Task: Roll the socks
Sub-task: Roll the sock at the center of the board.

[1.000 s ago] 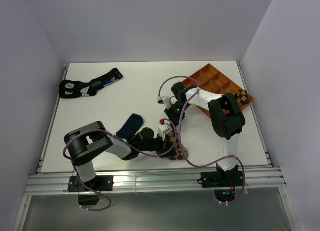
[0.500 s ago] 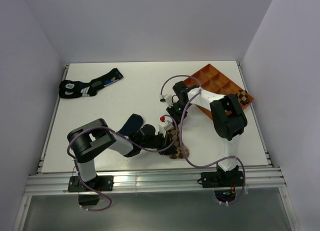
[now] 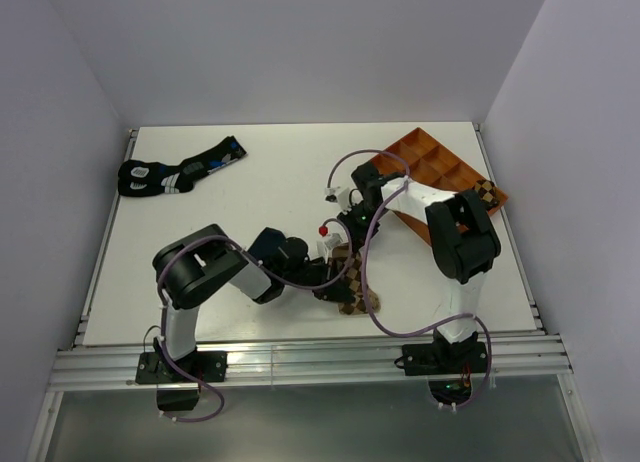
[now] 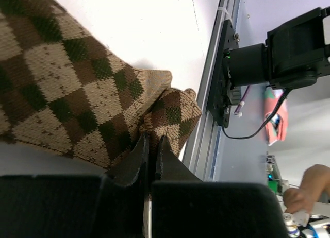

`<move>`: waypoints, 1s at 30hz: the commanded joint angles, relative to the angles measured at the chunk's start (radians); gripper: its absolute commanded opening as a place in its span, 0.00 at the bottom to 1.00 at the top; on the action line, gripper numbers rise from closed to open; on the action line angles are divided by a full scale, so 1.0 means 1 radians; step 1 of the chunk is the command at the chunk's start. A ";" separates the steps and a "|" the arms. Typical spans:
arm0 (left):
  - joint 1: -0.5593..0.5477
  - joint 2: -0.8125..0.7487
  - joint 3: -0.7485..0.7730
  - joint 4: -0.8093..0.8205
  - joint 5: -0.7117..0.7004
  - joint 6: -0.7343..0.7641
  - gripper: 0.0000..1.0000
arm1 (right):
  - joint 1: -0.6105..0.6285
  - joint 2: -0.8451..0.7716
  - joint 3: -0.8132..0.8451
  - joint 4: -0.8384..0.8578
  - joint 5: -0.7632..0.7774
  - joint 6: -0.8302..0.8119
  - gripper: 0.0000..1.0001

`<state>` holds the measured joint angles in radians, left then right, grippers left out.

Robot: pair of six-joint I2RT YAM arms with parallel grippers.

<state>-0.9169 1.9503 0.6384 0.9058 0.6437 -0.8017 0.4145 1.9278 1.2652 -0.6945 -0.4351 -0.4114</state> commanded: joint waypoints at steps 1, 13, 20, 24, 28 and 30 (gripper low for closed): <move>0.019 0.099 -0.054 -0.237 0.005 0.004 0.00 | -0.034 -0.062 -0.021 0.144 0.062 -0.013 0.11; 0.047 0.188 0.039 -0.436 -0.022 0.015 0.00 | -0.052 -0.130 -0.046 0.119 -0.010 -0.046 0.42; 0.055 0.214 0.067 -0.502 -0.052 0.044 0.00 | -0.132 -0.331 -0.125 0.046 -0.141 -0.162 0.48; 0.059 0.225 0.070 -0.505 -0.058 0.039 0.00 | -0.171 -0.502 -0.256 -0.040 -0.198 -0.378 0.51; 0.061 0.233 0.075 -0.522 -0.072 0.048 0.00 | -0.164 -0.596 -0.403 -0.085 -0.235 -0.555 0.56; 0.062 0.234 0.078 -0.524 -0.078 0.048 0.00 | -0.160 -0.619 -0.452 -0.117 -0.254 -0.644 0.58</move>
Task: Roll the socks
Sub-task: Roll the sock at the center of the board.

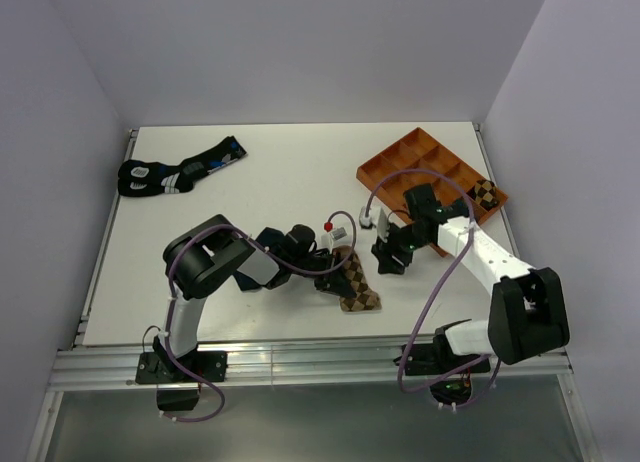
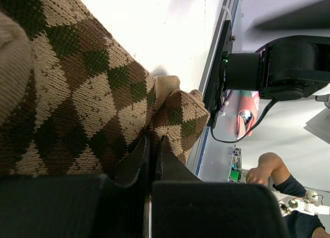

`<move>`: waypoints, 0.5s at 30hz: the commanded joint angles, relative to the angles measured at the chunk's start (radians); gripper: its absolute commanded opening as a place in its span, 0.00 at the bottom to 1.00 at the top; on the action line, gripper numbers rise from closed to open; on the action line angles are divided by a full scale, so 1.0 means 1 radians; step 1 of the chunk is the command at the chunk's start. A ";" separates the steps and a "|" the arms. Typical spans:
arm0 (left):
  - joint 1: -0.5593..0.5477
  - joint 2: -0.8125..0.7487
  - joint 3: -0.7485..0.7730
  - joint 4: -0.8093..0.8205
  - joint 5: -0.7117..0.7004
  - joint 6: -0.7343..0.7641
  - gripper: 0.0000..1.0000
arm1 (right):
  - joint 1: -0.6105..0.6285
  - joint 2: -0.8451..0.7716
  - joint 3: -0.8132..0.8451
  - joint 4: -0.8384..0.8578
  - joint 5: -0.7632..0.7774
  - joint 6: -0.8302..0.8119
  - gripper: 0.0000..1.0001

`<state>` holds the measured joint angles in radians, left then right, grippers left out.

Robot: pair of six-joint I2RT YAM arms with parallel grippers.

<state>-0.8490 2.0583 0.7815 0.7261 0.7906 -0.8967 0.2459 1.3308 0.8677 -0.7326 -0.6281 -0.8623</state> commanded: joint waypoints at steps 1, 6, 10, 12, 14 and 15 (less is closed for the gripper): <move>-0.005 0.129 -0.062 -0.356 -0.228 0.147 0.00 | 0.010 -0.028 -0.068 -0.086 -0.064 -0.220 0.59; -0.005 0.128 -0.056 -0.378 -0.234 0.153 0.00 | 0.027 -0.070 -0.122 -0.090 -0.073 -0.290 0.64; 0.001 0.135 -0.053 -0.386 -0.231 0.160 0.00 | 0.068 -0.116 -0.151 -0.076 -0.078 -0.294 0.67; 0.002 0.140 -0.051 -0.386 -0.228 0.162 0.00 | 0.098 -0.156 -0.180 -0.045 -0.070 -0.273 0.68; 0.002 0.140 -0.054 -0.383 -0.228 0.162 0.00 | 0.154 -0.197 -0.217 0.002 -0.032 -0.238 0.69; 0.002 0.138 -0.054 -0.383 -0.226 0.163 0.00 | 0.179 -0.209 -0.232 0.022 -0.016 -0.224 0.70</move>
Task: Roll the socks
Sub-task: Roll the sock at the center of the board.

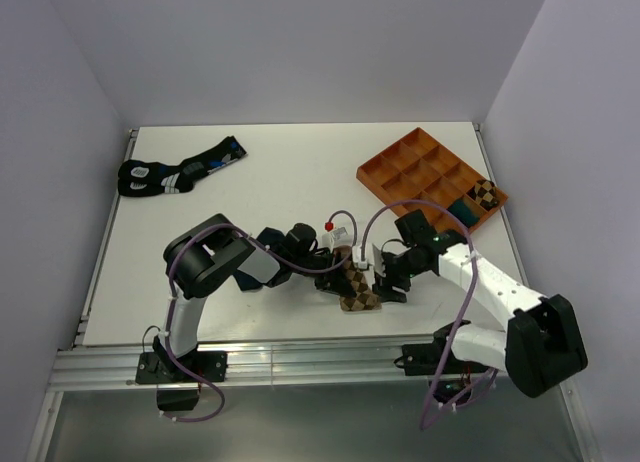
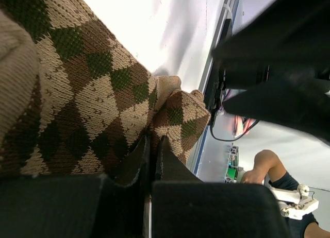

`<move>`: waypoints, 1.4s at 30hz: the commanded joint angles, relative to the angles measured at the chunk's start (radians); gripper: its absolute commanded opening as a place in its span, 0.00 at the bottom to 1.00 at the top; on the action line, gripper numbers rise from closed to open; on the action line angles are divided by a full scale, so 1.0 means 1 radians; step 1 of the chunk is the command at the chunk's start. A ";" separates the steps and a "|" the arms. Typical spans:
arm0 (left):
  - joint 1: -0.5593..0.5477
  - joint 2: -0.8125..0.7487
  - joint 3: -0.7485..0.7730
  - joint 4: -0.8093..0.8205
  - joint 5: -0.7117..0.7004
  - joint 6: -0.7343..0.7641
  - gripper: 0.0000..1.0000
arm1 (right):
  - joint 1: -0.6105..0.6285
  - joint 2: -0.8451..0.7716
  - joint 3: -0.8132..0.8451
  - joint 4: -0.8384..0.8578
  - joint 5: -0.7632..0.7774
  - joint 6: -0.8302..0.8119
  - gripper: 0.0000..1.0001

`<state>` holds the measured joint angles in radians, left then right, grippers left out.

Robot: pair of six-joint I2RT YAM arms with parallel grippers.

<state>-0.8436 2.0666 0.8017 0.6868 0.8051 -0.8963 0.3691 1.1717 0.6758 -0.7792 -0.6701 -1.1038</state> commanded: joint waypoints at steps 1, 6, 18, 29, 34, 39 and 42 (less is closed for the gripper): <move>-0.003 0.130 -0.075 -0.345 -0.241 0.165 0.00 | 0.106 -0.063 -0.071 0.092 0.042 0.044 0.70; -0.003 0.130 -0.071 -0.342 -0.230 0.166 0.00 | 0.203 -0.077 -0.102 0.175 0.102 0.090 0.71; -0.002 0.116 -0.061 -0.369 -0.222 0.191 0.00 | 0.269 -0.014 -0.110 0.250 0.121 0.125 0.60; 0.023 0.027 -0.019 -0.438 -0.250 0.214 0.00 | 0.278 0.161 -0.070 0.256 0.129 0.142 0.35; 0.051 -0.097 -0.012 -0.466 -0.322 0.215 0.13 | 0.280 0.183 -0.076 0.277 0.158 0.163 0.29; 0.078 -0.172 0.008 -0.510 -0.385 0.244 0.22 | 0.278 0.181 -0.076 0.281 0.175 0.189 0.28; 0.112 -0.215 0.002 -0.517 -0.408 0.241 0.23 | 0.280 0.172 -0.078 0.278 0.188 0.196 0.28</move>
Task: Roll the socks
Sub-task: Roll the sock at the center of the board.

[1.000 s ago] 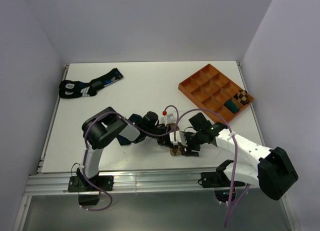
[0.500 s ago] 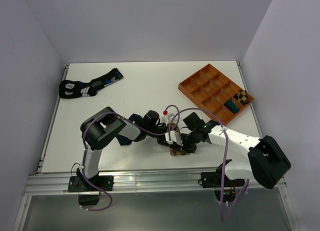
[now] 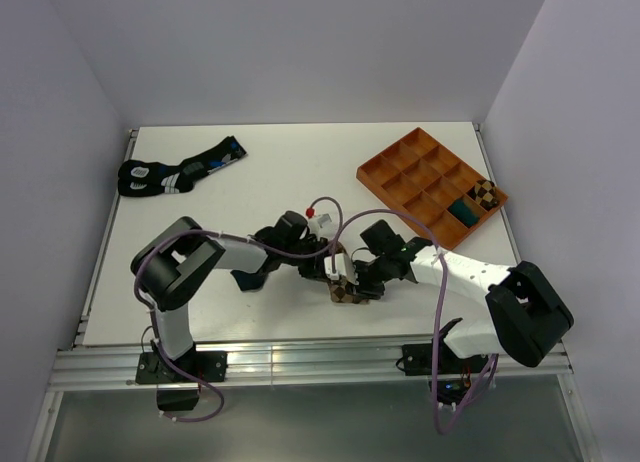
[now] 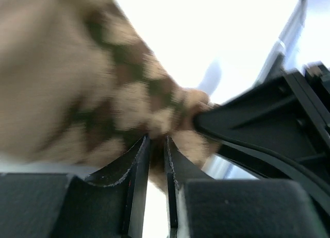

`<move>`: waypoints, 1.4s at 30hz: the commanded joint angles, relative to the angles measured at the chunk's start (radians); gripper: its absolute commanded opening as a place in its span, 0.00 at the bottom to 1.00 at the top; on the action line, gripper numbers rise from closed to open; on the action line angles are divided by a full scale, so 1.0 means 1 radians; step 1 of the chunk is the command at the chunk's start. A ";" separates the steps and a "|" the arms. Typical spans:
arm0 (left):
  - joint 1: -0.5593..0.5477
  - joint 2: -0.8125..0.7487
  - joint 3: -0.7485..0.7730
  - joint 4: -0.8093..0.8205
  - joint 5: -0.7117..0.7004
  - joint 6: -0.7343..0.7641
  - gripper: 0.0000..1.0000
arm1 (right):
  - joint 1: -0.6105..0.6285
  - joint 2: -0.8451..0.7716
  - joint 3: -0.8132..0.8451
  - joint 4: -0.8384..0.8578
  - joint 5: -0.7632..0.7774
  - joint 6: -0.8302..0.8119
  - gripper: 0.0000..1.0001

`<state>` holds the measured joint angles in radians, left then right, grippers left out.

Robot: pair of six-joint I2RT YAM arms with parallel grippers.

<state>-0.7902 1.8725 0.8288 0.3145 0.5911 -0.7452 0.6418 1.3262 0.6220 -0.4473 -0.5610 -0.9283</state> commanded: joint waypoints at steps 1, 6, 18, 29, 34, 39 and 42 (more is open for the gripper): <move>0.065 -0.045 -0.039 -0.140 -0.194 0.087 0.23 | 0.006 0.015 -0.024 -0.056 0.082 0.020 0.28; 0.109 -0.128 -0.088 -0.101 -0.238 0.053 0.26 | 0.007 0.025 -0.013 -0.074 0.087 0.020 0.28; 0.112 -0.016 0.007 -0.098 -0.232 0.040 0.22 | 0.007 0.053 0.079 -0.192 0.035 0.009 0.29; 0.111 0.076 0.119 -0.094 -0.188 0.041 0.19 | 0.006 0.318 0.292 -0.363 -0.014 0.063 0.27; 0.121 -0.002 0.034 -0.019 -0.228 -0.023 0.23 | 0.002 0.396 0.326 -0.369 0.004 0.112 0.26; 0.154 -0.110 -0.065 0.084 -0.264 -0.085 0.30 | -0.011 0.478 0.361 -0.387 -0.004 0.151 0.25; 0.169 -0.168 -0.103 0.118 -0.278 -0.106 0.32 | -0.021 0.508 0.372 -0.392 -0.001 0.163 0.24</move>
<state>-0.6365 1.7809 0.7528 0.3599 0.3634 -0.8120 0.6205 1.7496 1.0248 -0.8459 -0.6296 -0.7792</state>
